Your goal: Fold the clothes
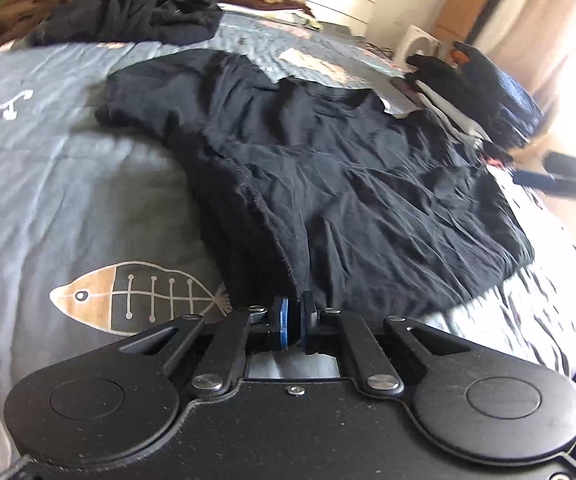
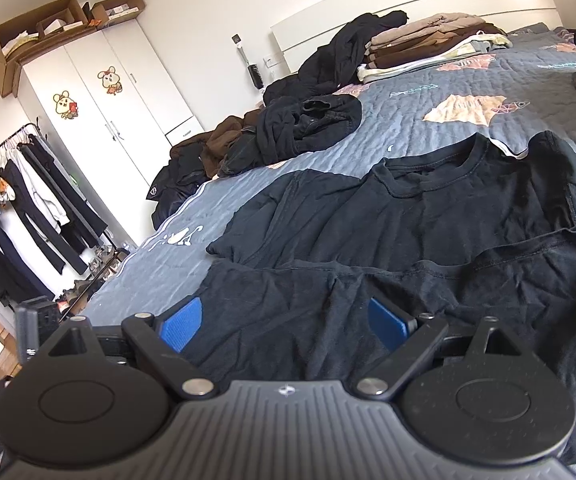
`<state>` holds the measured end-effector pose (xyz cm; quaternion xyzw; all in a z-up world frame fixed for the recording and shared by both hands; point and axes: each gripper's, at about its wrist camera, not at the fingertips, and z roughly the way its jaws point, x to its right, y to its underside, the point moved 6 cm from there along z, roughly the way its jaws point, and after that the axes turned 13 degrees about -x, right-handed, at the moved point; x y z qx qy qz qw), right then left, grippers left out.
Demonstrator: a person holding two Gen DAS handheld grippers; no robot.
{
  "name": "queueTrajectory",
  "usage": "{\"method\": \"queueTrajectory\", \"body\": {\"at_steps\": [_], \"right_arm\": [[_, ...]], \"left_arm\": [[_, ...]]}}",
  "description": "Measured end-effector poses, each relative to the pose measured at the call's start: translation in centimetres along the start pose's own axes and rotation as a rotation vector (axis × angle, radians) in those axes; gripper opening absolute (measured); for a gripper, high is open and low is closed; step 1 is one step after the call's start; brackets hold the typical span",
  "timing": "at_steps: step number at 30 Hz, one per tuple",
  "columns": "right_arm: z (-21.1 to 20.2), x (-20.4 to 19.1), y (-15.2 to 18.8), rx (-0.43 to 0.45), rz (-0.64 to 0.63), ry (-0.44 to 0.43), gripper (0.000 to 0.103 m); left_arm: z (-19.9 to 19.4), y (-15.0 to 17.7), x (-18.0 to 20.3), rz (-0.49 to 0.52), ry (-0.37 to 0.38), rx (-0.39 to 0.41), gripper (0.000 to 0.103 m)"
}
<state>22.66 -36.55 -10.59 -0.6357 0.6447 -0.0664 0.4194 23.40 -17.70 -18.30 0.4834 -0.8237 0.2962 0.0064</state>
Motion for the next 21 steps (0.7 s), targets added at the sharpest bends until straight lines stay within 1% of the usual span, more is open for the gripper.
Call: {"method": "queueTrajectory", "body": {"at_steps": [4,6,7,8,9,10,11,12,16,19,21], "right_arm": [[-0.5,0.6,0.4,-0.038,-0.033,0.045,0.09],[-1.0,1.2,0.7,-0.06,-0.055,0.085,0.09],[-1.4,1.7,0.9,-0.066,-0.066,0.116,0.09],[-2.0,2.3,1.1,-0.069,-0.075,0.15,0.09],[-2.6,3.1,1.4,-0.071,-0.077,0.189,0.09],[-3.2,4.2,1.7,-0.072,-0.073,0.232,0.09],[-3.9,5.3,2.0,-0.072,-0.069,0.274,0.09],[-4.6,6.5,2.4,-0.077,-0.056,0.316,0.09],[-7.0,12.2,4.5,-0.106,0.045,0.445,0.09],[-8.1,15.6,6.1,-0.129,0.094,0.491,0.09],[-8.3,17.2,7.2,-0.158,0.103,0.478,0.09]], "left_arm": [[0.4,0.9,0.3,0.045,-0.071,-0.036,0.006],[0.4,1.2,0.5,0.055,-0.094,-0.027,0.011],[0.3,1.3,0.7,0.062,-0.102,-0.021,0.029],[0.0,1.4,1.0,0.074,-0.111,0.002,0.056],[-0.4,1.5,1.2,0.089,-0.122,0.034,0.068],[-0.7,1.6,1.5,0.104,-0.136,0.074,0.078],[-1.1,1.8,1.8,0.119,-0.152,0.118,0.078],[-1.2,1.9,1.8,0.118,-0.158,0.145,0.078],[-1.1,1.5,1.4,0.087,-0.169,0.161,0.078],[-1.1,0.9,0.7,0.048,-0.17,0.178,0.078],[-0.8,0.6,0.2,0.019,-0.181,0.17,0.078]]}}
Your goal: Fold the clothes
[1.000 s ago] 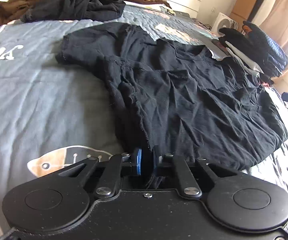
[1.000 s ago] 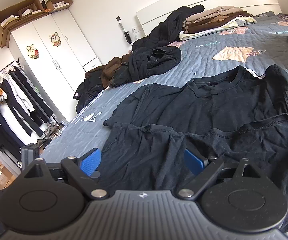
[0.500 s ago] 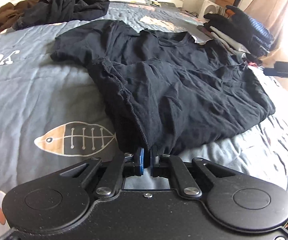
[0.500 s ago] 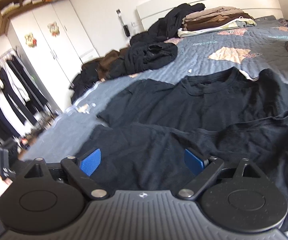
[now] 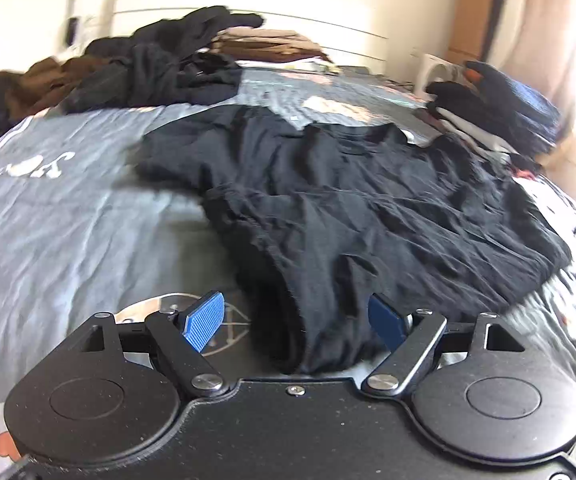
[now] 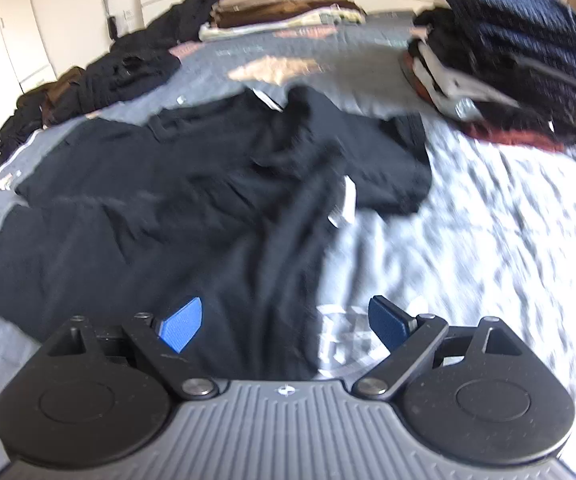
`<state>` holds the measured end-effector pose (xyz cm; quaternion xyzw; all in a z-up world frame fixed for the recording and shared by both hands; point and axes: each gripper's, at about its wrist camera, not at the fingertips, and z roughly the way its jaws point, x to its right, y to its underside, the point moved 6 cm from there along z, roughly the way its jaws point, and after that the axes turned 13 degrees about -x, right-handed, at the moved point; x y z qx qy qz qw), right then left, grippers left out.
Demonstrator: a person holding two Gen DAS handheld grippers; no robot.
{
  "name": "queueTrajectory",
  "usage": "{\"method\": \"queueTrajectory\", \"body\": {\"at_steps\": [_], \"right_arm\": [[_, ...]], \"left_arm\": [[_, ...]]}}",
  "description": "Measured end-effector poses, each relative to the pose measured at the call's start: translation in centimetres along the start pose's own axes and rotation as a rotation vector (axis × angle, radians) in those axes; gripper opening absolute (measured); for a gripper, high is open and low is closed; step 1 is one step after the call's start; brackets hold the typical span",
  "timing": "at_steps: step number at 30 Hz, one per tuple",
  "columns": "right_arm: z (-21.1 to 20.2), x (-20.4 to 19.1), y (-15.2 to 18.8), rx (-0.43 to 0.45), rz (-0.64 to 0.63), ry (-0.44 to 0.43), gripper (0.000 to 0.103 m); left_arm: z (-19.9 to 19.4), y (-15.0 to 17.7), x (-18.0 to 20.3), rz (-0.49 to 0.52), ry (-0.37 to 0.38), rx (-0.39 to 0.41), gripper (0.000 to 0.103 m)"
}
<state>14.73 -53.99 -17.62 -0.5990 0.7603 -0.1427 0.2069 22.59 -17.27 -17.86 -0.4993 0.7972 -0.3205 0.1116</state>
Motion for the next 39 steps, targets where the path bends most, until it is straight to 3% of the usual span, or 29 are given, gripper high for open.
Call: {"method": "queueTrajectory", "body": {"at_steps": [5,11,12,16,19,27,29,31,34,37,39], "right_arm": [[1.8,1.3,1.5,-0.036,-0.048,-0.092,0.087],[1.7,1.4,1.6,-0.056,-0.13,-0.17,0.074],[1.7,1.3,1.5,-0.058,-0.147,-0.178,0.068],[2.2,1.2,1.0,-0.092,-0.202,-0.211,0.029],[2.3,1.4,1.0,-0.112,-0.233,-0.222,0.027],[2.4,1.7,0.9,-0.16,-0.307,-0.254,0.031],[2.7,1.6,0.8,-0.166,-0.32,-0.242,0.039],[3.0,1.4,0.8,-0.167,-0.337,-0.214,0.054],[3.3,0.9,0.9,-0.136,-0.381,-0.157,0.066],[3.3,0.5,1.1,-0.099,-0.425,-0.105,0.074],[3.3,0.4,0.9,-0.092,-0.426,-0.114,0.076]], "left_arm": [[0.2,0.0,-0.2,-0.022,-0.004,-0.012,0.078],[0.5,0.2,0.4,-0.006,-0.002,-0.031,0.078],[0.6,0.3,0.4,-0.005,-0.004,-0.035,0.078],[0.8,0.3,0.1,-0.015,-0.018,-0.046,0.078],[0.8,0.2,-0.1,-0.026,-0.022,-0.051,0.078],[1.2,0.4,0.3,-0.003,-0.026,-0.072,0.078],[1.2,0.4,0.2,-0.005,-0.027,-0.071,0.078],[1.2,0.4,0.1,-0.011,-0.028,-0.071,0.079],[1.2,0.4,0.1,-0.013,-0.03,-0.075,0.079],[1.3,0.5,0.1,-0.01,-0.032,-0.081,0.079],[1.3,0.5,0.1,-0.007,-0.034,-0.084,0.079]]}}
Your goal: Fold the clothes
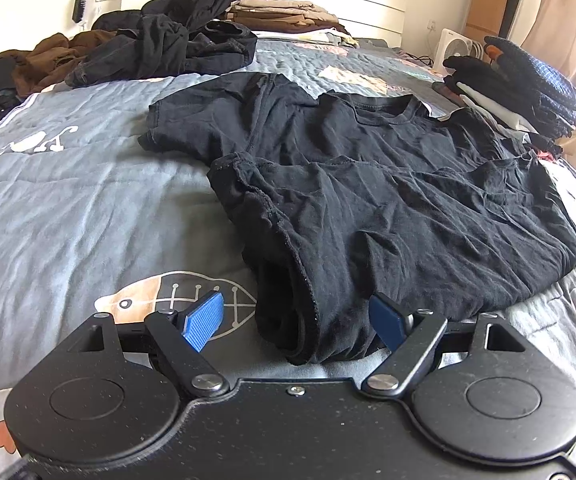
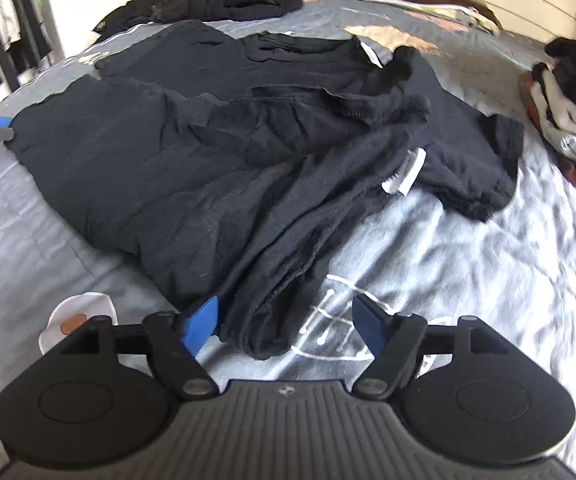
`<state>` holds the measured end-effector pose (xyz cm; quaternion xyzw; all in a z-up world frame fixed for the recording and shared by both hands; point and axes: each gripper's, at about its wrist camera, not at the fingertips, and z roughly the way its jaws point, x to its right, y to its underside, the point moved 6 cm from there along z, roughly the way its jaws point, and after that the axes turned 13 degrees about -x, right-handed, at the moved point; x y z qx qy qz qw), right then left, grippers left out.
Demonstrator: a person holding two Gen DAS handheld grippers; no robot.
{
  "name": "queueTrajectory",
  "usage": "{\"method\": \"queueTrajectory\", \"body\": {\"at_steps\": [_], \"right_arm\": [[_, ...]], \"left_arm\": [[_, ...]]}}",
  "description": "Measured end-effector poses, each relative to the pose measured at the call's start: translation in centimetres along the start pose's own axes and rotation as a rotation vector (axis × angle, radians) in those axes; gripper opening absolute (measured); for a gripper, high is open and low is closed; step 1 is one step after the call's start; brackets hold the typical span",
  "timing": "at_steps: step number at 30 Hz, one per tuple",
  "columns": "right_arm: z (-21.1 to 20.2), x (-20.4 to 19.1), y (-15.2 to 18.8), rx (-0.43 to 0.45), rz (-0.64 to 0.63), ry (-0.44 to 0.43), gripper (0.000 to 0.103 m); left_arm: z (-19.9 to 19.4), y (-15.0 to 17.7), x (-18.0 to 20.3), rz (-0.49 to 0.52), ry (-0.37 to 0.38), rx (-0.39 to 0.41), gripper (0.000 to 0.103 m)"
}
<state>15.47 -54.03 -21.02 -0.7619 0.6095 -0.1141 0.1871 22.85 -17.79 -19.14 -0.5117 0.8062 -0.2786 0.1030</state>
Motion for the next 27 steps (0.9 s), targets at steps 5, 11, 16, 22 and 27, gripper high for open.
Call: {"method": "queueTrajectory", "body": {"at_steps": [5,11,16,22,27], "right_arm": [[0.6,-0.9,-0.6,-0.042,0.002,-0.064,0.082],[0.6,-2.0,-0.8,-0.04,-0.076,-0.058,0.067],[0.6,-1.6,-0.9,-0.047,-0.029,-0.164,0.026],[-1.5,-1.2,-0.9,0.014,0.007,-0.281,0.014],[-4.1,-0.6,-1.1,0.056,-0.024,-0.333,0.012]], "left_arm": [[0.0,0.0,0.0,0.0,0.001,-0.001,0.079],[0.0,0.1,0.0,0.004,-0.001,-0.005,0.08],[0.0,0.0,-0.1,0.002,0.001,-0.005,0.08],[0.0,0.0,-0.2,-0.003,0.004,-0.004,0.08],[0.1,0.0,-0.2,0.0,0.005,-0.004,0.08]]}}
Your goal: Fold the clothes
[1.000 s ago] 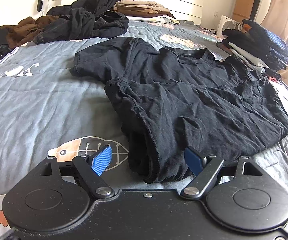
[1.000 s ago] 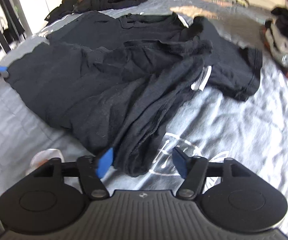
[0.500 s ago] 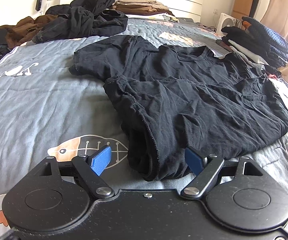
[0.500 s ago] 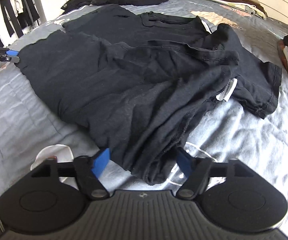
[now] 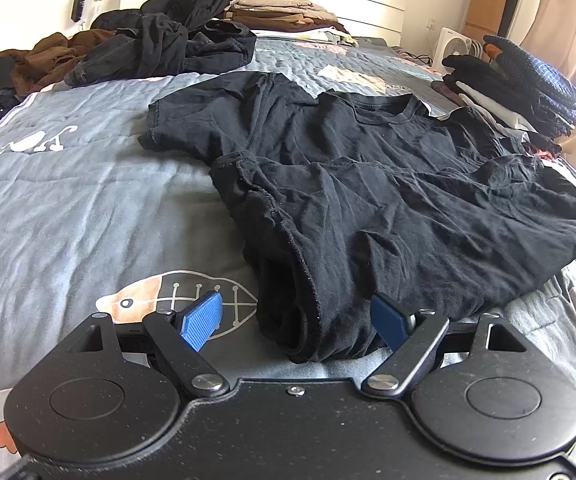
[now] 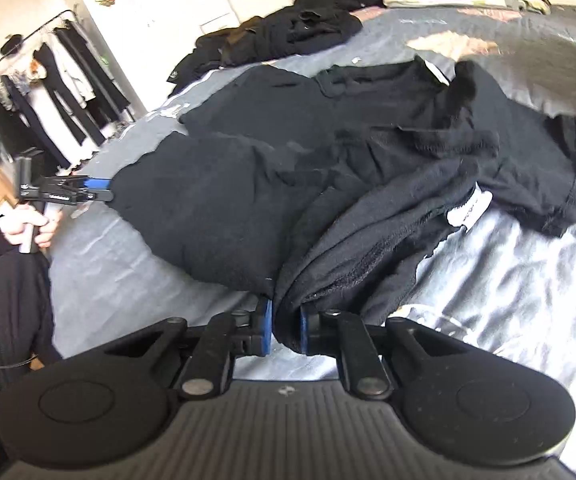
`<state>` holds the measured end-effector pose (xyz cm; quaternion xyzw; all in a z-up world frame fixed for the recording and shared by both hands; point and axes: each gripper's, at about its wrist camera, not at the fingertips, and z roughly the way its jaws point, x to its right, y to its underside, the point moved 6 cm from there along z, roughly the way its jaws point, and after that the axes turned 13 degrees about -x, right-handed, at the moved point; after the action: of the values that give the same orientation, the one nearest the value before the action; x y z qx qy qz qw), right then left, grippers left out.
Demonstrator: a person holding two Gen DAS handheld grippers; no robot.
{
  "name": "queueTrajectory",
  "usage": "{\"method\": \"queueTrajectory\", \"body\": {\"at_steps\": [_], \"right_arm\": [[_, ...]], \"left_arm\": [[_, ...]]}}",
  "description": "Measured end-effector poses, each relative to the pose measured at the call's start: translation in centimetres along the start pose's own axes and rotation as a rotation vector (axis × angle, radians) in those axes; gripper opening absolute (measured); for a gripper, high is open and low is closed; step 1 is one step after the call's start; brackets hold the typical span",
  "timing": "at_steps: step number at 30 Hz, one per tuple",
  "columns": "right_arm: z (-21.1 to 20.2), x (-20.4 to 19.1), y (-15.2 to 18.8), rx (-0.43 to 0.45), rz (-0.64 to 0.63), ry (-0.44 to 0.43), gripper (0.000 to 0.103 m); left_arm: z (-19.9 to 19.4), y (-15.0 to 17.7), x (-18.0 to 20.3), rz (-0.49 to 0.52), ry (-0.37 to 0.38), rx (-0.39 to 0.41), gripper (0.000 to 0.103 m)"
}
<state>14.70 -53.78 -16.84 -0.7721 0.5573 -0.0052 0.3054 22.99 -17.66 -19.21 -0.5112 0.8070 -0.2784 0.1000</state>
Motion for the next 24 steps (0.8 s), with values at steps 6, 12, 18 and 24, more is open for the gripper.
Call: {"method": "queueTrajectory", "body": {"at_steps": [6,12,18,24], "right_arm": [[0.7,0.2,0.1,-0.134,-0.061,0.045,0.013],[1.1,0.9,2.0,-0.204,-0.055,0.091,0.015],[0.3,2.0,1.7,-0.124,0.007,0.054,0.017],[1.8,2.6,1.6,-0.16,0.017,0.052,0.022]], "left_arm": [[0.0,0.0,-0.1,0.003,0.0,-0.001,0.08],[0.1,0.0,0.1,0.01,0.002,-0.006,0.08],[0.1,0.1,0.4,0.023,-0.002,-0.011,0.08],[0.2,0.1,0.3,0.02,-0.005,-0.013,0.08]]}}
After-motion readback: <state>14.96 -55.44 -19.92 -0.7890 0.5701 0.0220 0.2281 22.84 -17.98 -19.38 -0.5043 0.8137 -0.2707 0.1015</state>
